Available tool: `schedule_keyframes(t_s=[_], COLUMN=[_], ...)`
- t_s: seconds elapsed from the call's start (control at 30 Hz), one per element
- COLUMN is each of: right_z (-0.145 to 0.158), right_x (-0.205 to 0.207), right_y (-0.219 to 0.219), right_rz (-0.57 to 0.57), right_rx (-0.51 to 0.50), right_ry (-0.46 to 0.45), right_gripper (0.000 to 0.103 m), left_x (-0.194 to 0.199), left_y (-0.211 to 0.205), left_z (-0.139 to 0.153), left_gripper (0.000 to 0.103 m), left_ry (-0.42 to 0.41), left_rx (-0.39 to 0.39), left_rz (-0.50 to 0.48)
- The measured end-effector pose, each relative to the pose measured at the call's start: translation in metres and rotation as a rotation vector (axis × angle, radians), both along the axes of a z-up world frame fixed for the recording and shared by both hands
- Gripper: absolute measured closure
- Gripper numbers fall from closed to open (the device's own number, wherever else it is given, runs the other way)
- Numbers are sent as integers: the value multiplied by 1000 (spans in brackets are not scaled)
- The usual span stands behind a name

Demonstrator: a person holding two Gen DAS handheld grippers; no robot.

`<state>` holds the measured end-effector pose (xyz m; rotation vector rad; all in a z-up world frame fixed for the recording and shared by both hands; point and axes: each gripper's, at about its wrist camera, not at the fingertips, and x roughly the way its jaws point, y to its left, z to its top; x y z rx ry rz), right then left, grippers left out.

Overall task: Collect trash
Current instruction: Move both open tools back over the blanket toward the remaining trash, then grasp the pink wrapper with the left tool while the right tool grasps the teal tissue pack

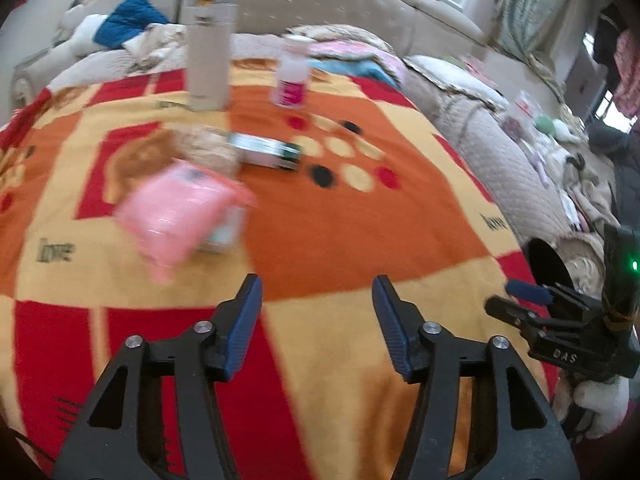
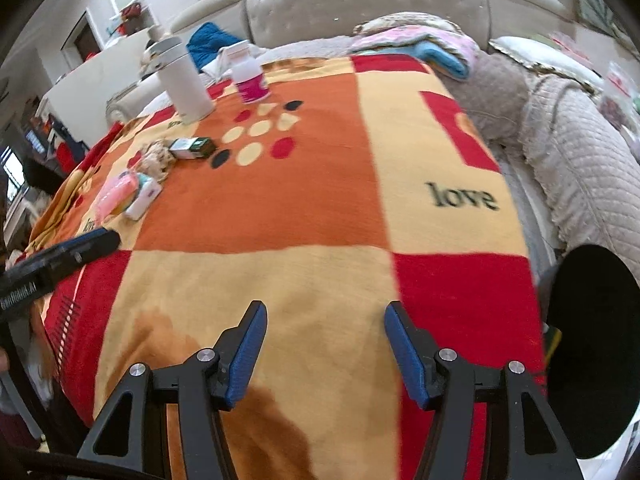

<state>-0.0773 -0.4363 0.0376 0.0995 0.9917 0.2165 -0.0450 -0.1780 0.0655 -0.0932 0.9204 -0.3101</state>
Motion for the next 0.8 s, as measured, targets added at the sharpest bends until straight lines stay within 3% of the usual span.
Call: schedule_keyframes(t_s=[0.1,0.33,0.63,0.8], right_z=[1,1,-2,-3], right_x=[5,17,35,46], right_y=[15,43,67,81], right_rz=[26,72,107,130], right_rx=[3,4,12,11], right_ry=[0,9,29,32], right_gripper=[43,42,39,39], left_x=[14,46,72,84], left_y=[29,64,60,58], left_z=[4,0,-13,-14], left_gripper=[38,37,37,37], left_ry=[1,28,26,49], left_rx=[26,73,158,148], left_rz=[27,11,-65,-107])
